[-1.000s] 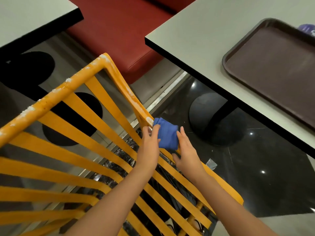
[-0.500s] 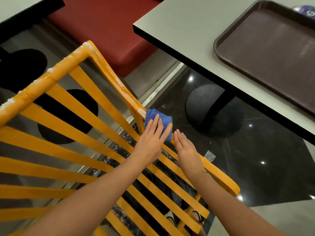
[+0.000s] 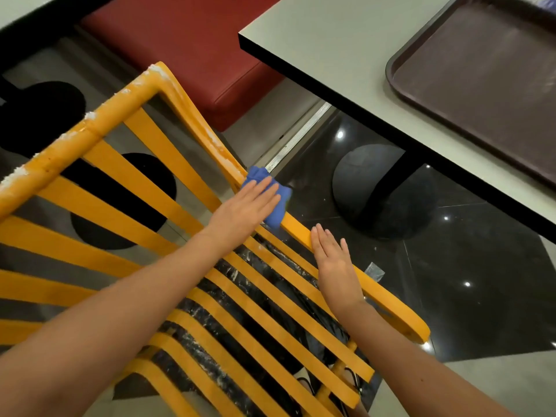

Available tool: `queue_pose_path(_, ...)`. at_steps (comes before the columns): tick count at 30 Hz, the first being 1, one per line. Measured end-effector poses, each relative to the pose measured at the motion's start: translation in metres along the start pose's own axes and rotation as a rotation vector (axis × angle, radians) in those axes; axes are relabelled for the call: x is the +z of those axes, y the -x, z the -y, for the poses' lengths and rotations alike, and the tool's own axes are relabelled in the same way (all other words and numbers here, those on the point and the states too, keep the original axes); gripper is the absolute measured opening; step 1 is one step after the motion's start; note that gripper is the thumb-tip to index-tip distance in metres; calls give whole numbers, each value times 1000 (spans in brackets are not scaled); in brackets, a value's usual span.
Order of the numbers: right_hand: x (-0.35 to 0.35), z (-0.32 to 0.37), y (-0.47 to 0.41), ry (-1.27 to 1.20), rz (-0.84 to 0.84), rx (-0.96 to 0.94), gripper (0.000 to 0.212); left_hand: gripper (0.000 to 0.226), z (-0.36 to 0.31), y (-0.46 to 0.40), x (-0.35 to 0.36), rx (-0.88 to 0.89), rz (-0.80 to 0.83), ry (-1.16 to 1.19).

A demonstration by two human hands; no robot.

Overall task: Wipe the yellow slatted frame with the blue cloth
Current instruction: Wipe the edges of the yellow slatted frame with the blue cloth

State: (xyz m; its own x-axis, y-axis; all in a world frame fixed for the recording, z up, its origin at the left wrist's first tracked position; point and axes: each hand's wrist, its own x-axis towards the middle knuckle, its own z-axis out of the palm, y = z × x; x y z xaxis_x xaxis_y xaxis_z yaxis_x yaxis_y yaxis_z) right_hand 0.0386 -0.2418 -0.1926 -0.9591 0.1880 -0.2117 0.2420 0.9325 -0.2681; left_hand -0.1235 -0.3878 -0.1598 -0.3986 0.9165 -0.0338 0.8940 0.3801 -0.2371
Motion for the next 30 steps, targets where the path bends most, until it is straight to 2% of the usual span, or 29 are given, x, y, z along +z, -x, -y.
queue_pose_path(4,-5,4,0,-16,10,17,84,82,-5,-1,3,-4,-39,75)
queue_pose_path(9,-8,1,0,-31,27,6,84,94,-21,9,9,72,112,110)
queue_pose_path(13,-10,2,0,-27,43,11,84,87,15,15,-4,76,241,-2)
queue_pose_path(15,-10,5,-1,-32,51,37,85,88,29,20,-4,30,150,-7)
queue_pose_path(18,-9,8,-4,-27,69,46,86,93,12,22,5,-58,49,81)
queue_pose_path(22,-8,10,-7,-39,77,3,88,91,-21,19,7,31,159,156)
queue_pose_path(25,-9,9,-7,-42,75,-6,88,88,-5,21,-2,39,239,93)
queue_pose_path(30,-8,16,-10,-30,57,-23,89,91,34,29,-2,-75,128,62)
